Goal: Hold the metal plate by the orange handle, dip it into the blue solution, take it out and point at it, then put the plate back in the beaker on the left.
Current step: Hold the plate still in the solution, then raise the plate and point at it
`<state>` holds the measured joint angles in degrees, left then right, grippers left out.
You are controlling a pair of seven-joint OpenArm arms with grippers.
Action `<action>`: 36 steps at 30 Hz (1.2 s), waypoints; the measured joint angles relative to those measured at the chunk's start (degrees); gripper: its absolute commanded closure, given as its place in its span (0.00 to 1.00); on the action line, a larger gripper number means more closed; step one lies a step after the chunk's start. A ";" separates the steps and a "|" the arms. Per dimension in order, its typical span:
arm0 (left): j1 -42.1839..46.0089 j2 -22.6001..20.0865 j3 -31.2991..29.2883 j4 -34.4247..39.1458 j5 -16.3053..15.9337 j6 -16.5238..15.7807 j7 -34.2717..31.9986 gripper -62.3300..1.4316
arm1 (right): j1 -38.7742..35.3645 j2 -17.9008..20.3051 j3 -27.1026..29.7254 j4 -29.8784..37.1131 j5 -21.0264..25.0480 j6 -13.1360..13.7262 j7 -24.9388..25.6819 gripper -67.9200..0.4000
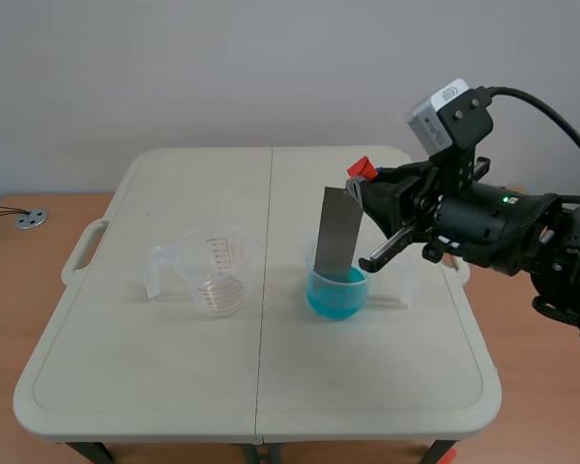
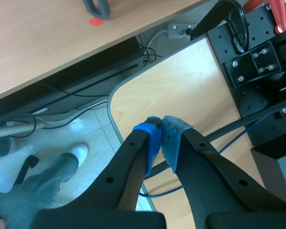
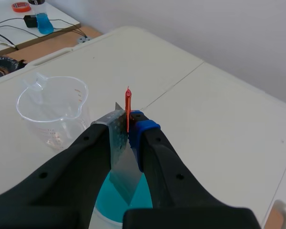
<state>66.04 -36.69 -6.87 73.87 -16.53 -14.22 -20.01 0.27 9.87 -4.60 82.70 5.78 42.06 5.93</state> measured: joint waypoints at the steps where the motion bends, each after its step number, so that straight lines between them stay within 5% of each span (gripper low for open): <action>1: 0.00 0.00 0.00 0.00 0.00 -0.04 -0.11 0.95 | 0.00 0.00 0.00 0.66 0.00 0.00 0.00 0.97; 11: 0.02 -0.98 -0.24 1.77 0.00 -0.39 -0.39 0.95 | 0.00 0.00 1.97 5.77 0.02 0.22 -1.77 0.97; 24: -0.24 -7.39 -9.44 19.85 -3.15 -0.39 -0.39 0.95 | 0.00 0.00 2.29 12.94 0.00 0.24 -4.57 0.97; 36: -16.48 -10.64 -6.49 23.43 -3.23 -0.81 4.74 0.95 | 0.00 0.00 2.29 18.58 0.02 0.26 -6.23 0.97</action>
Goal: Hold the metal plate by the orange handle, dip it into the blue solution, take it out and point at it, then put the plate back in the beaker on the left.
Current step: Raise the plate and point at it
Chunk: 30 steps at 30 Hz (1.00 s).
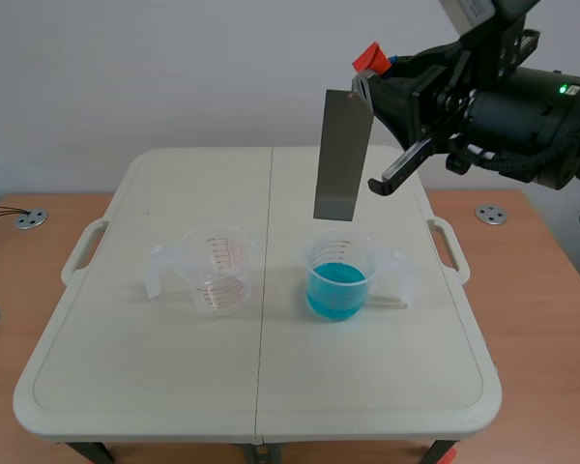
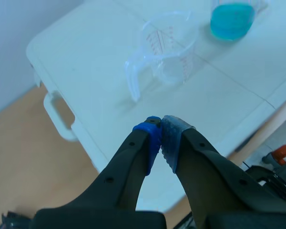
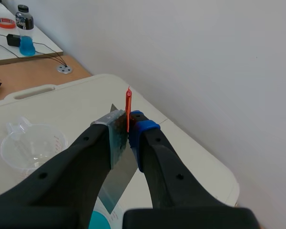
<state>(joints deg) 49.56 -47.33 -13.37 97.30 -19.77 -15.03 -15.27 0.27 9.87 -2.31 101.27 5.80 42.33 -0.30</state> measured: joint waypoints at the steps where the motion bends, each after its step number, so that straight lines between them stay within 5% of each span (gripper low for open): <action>1: -1.97 -0.33 1.25 0.00 0.02 -0.04 0.85 0.95 | 0.00 0.00 0.00 0.13 0.00 0.00 -0.24 0.97; 16: -33.81 0.55 27.41 -0.04 0.24 -1.29 11.76 0.95 | 0.00 0.00 0.00 3.78 6.36 0.00 -6.95 0.97; 30: -54.58 18.47 42.36 -8.57 10.84 -1.27 24.00 0.95 | 0.00 0.00 0.00 3.80 8.63 0.00 -8.83 0.97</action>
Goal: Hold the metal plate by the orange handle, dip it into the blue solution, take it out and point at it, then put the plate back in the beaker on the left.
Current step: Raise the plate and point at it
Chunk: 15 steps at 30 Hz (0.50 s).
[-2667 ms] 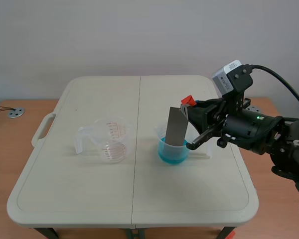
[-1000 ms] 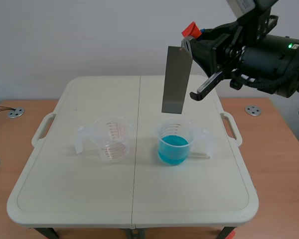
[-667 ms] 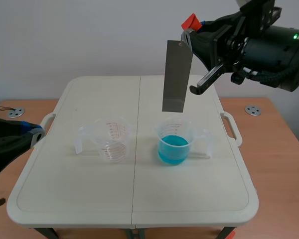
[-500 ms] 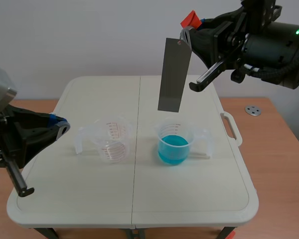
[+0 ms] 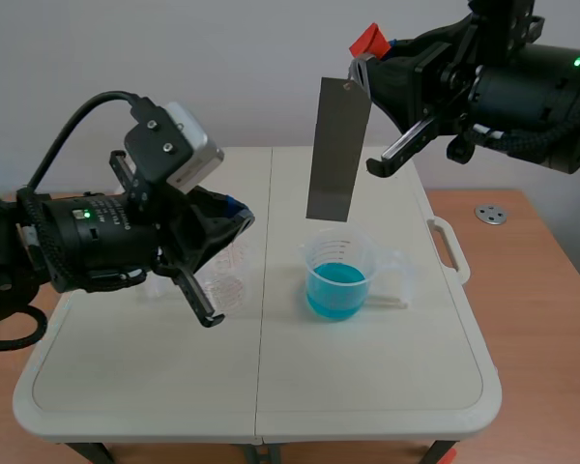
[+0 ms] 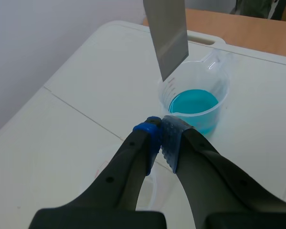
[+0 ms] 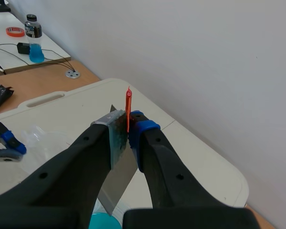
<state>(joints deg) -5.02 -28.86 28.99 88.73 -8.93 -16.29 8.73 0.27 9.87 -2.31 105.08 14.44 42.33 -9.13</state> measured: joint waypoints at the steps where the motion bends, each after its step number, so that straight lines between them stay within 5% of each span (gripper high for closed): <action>1: -0.74 1.09 0.57 -0.74 0.83 -0.02 0.07 0.95 | 0.00 0.00 0.00 0.00 0.00 0.00 -0.02 0.97; 8: -4.48 7.08 2.82 -5.77 4.55 -0.07 1.38 0.95 | 0.00 0.00 0.00 0.00 0.00 0.00 -0.11 0.97; 15: -7.72 9.97 3.30 -9.73 4.66 -0.04 2.16 0.95 | 0.00 0.00 0.00 0.00 1.07 0.00 -0.44 0.97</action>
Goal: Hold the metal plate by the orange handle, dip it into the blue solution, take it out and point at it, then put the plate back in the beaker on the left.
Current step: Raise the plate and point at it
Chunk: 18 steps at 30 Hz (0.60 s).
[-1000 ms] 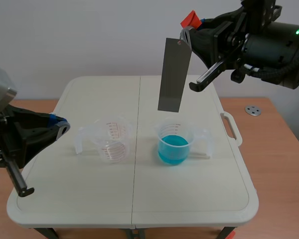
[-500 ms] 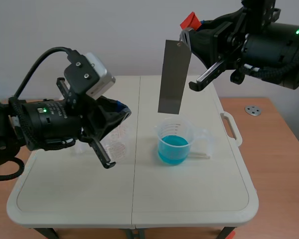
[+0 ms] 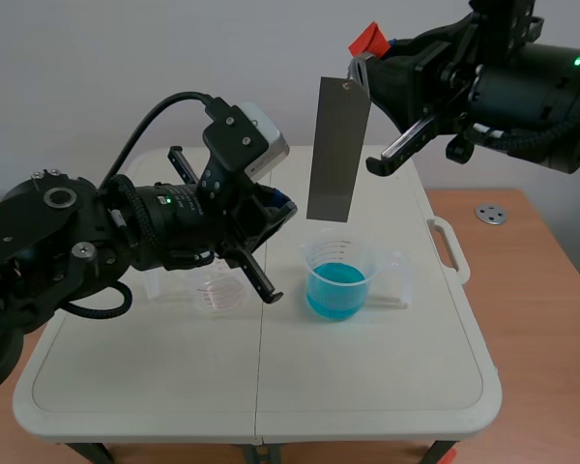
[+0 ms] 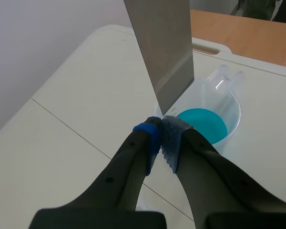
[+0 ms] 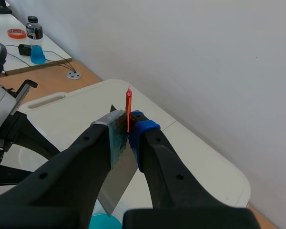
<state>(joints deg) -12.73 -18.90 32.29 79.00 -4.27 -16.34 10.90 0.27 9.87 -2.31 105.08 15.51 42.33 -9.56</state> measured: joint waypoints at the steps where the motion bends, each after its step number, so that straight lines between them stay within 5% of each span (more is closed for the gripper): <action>1: -0.15 -0.02 0.00 -0.13 0.00 -0.02 -0.02 0.95 | 0.00 0.00 0.00 0.00 0.33 0.00 -0.07 0.97; 18: -0.13 -0.33 -0.02 -0.17 0.24 -0.02 0.02 0.95 | 0.00 0.00 0.00 0.00 0.83 0.00 -0.46 0.97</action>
<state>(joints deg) -12.86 -19.22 32.27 78.83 -4.03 -16.36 10.92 0.27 9.87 -2.31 105.08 16.34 42.33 -10.02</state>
